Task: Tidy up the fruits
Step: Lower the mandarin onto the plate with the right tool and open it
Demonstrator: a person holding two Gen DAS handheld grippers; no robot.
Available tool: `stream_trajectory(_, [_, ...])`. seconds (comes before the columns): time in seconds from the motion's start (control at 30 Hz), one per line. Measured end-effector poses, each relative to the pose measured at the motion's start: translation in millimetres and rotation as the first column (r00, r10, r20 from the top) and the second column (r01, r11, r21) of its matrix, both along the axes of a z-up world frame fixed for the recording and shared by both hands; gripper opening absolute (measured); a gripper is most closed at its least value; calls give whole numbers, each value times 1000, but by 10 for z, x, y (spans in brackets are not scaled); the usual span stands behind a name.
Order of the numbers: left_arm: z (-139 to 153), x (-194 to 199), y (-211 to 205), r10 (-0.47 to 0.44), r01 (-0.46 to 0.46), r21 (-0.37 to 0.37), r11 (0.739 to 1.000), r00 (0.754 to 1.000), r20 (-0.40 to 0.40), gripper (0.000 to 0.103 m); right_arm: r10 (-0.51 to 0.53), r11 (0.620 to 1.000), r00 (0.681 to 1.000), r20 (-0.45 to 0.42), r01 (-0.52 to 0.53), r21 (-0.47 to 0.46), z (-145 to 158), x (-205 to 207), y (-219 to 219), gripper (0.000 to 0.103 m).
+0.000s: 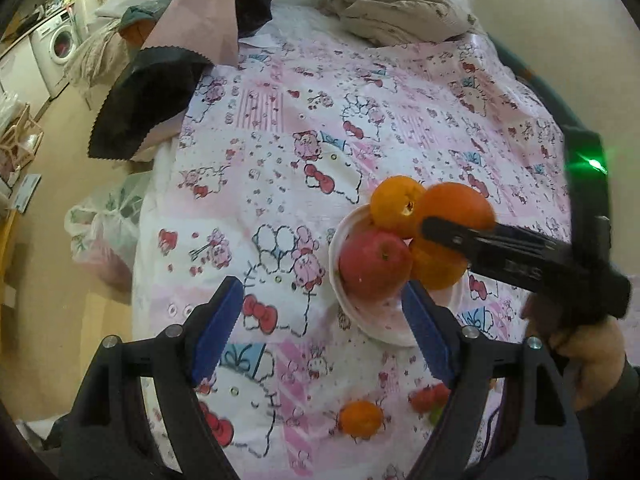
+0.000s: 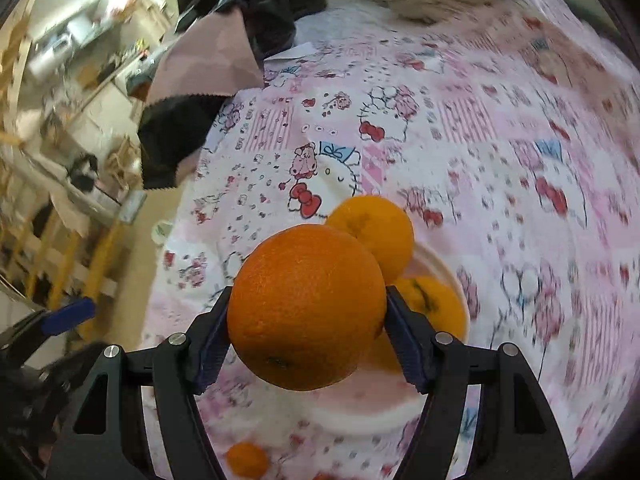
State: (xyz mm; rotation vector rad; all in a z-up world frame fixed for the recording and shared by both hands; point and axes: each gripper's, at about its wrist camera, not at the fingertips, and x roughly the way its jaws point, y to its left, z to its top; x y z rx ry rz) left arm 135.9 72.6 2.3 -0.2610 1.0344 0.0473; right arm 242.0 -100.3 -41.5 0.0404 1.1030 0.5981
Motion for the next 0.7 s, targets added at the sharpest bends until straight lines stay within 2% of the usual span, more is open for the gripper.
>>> stream_trajectory(0.07, [-15, 49, 19, 9, -9, -66, 998, 1000, -6, 79, -5, 999, 1000, 7, 6, -53, -146, 123, 69, 73])
stream_trajectory(0.1, [-1, 70, 16, 7, -7, -74, 997, 1000, 5, 79, -5, 997, 1000, -8, 5, -74, -223, 159, 82, 73])
stream_trajectory(0.2, [27, 90, -28, 0, 1, -40, 999, 1000, 25, 80, 6, 996, 1000, 10, -5, -88, -281, 160, 97, 74])
stream_trajectory(0.37, [-25, 77, -74, -16, 16, -66, 998, 1000, -3, 81, 16, 995, 999, 48, -11, -98, -296, 145, 124, 75])
stream_trajectory(0.7, [-112, 83, -111, -26, 25, -45, 999, 999, -26, 81, 23, 996, 999, 32, -20, -87, -296, 117, 76, 76])
